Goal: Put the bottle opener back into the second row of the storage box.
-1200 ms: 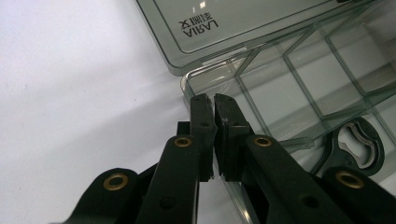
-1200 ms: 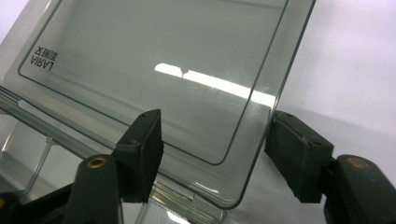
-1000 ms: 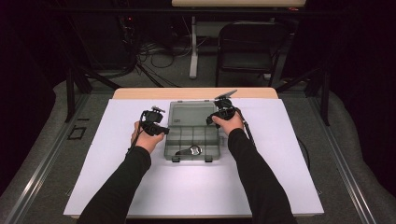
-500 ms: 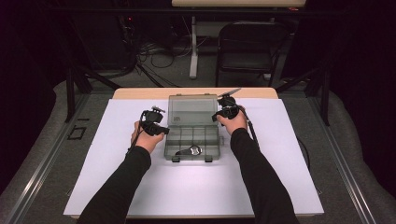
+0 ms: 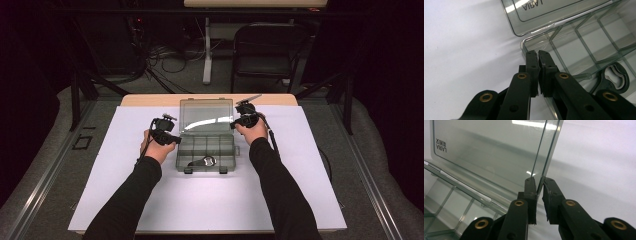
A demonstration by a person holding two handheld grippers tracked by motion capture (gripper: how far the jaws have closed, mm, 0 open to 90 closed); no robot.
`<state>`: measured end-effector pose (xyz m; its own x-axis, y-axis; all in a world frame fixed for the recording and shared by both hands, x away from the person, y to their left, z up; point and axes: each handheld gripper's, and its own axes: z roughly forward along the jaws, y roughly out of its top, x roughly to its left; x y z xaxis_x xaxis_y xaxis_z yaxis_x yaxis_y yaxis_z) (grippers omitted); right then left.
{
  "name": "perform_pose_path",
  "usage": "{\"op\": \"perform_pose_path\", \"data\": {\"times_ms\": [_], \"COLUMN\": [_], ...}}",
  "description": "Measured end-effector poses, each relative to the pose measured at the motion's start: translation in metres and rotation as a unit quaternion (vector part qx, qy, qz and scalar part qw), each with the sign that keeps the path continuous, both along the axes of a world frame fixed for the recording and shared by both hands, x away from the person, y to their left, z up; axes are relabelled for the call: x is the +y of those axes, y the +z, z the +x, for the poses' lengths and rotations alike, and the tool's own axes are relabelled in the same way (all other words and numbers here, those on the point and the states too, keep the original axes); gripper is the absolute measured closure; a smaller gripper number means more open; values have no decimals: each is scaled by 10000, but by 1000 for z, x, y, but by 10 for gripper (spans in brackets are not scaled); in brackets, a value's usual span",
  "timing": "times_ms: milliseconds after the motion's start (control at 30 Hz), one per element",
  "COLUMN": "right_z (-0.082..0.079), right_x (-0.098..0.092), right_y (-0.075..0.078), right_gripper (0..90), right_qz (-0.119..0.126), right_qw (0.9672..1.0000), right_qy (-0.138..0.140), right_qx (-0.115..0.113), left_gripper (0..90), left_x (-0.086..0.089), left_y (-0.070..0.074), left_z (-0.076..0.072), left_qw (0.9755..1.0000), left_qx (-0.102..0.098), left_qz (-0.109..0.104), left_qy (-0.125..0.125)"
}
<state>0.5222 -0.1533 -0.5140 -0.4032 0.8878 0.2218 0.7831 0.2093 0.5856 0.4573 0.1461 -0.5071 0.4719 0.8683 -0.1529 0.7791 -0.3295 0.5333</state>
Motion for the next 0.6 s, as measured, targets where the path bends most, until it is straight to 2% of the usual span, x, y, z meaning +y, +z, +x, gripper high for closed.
{"op": "perform_pose_path", "data": {"times_ms": [333,533,600], "right_z": [-1,-3,-4], "right_x": [-1,-2,-3], "right_y": [0,-1,-2], "right_gripper": [820,817,817], "right_qz": [-27,-79,-13], "right_qw": [10000,9994,9992], "right_qy": [55,206,235], "right_qx": [-69,-275,-313], "left_gripper": [873,873,873], "left_x": [0,0,0], "left_y": [0,0,0], "left_z": [0,0,0], "left_qw": [10000,10000,10000], "left_qx": [-1,-8,-5], "left_qz": [15,1,-3], "left_qy": [-5,-6,0]}}
